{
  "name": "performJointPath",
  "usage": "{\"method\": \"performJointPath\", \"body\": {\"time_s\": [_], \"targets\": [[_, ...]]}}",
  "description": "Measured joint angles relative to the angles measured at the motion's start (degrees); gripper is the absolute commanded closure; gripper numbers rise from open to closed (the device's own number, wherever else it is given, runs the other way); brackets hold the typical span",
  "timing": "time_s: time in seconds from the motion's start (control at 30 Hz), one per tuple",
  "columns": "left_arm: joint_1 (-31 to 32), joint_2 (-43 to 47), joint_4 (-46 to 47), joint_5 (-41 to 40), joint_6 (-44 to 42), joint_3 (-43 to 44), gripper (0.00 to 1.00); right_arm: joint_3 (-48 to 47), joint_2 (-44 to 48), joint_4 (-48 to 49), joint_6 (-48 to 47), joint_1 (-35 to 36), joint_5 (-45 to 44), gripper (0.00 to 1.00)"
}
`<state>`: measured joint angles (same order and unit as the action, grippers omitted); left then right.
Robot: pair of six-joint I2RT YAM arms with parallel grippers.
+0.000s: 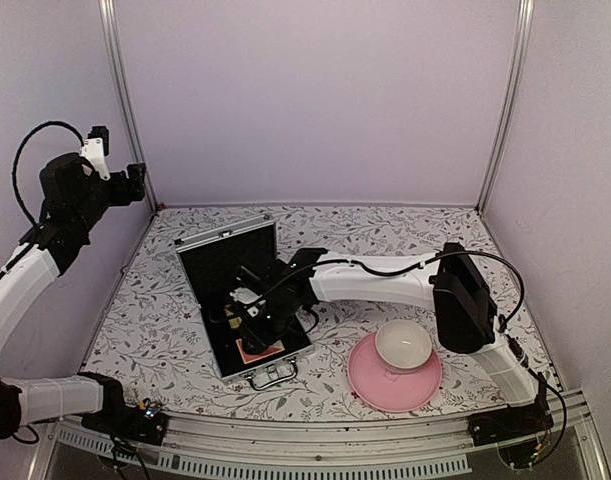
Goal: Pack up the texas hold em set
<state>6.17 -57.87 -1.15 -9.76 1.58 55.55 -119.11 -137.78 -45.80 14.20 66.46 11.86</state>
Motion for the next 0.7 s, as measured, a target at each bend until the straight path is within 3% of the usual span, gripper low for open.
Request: {"method": "performJointPath", "body": {"time_s": [0.7], "targets": [[0.09,0.0,0.0,0.0,-0.09,-0.02,0.03,-0.52,-0.31,0.13,-0.92,0.68,0.13,0.34]]}}
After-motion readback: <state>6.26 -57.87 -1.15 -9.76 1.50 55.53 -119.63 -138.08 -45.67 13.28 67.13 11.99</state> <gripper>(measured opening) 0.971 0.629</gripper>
